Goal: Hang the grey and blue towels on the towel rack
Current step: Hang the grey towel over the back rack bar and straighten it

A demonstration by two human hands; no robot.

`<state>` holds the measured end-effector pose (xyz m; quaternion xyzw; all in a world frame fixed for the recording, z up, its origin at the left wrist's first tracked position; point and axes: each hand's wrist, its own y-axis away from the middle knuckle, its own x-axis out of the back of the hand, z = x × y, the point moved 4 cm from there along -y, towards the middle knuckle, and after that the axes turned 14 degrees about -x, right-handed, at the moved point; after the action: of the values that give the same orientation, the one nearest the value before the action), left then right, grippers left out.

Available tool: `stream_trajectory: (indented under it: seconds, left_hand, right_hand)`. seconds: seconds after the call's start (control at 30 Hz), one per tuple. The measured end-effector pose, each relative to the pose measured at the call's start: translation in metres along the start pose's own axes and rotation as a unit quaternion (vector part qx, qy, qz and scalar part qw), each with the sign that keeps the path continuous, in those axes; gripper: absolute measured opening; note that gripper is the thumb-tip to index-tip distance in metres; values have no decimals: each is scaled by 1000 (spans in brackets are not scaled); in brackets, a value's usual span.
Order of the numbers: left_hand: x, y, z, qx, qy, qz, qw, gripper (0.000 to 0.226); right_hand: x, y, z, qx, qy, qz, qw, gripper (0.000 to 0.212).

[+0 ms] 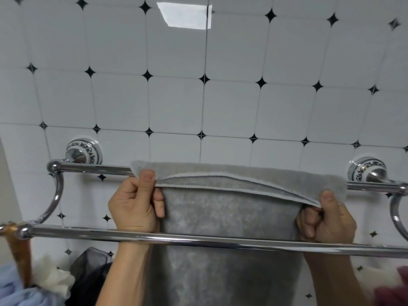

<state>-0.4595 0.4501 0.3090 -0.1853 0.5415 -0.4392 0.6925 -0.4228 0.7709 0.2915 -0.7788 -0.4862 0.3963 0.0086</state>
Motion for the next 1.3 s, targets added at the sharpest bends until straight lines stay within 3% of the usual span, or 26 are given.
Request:
stream_trajectory:
  seconds: [0.2,0.33,0.53,0.6,0.83,1.07,1.3]
  left_hand:
    - [5,6,-5,28,13,-1,1000,33]
    - [27,36,-16,91,-6,8,996,38]
    - [72,97,-23,113,-124,-22,986,39]
    - [88,118,-19,125,-157,-28,979,41]
    - [145,181,-5,197,-259,-46,944,45]
    - [189,238,17,300,-271,-72,912,45]
    - [244,301,47,404,-314,-106,852,42]
  right_hand:
    - [12,7,9,-36,19,-13,999,43]
    - [31,18,24,-87,47,-25,995,41]
    - [82,49,55,-97,227,43,968,42]
    - [95,63,64,-127,211,40,968,46]
    - [144,124,90,-193,307,3,932,51]
    - [187,197,99,-253,363,31,896,54]
    - [244,272,119,-342,393,93,849,59]
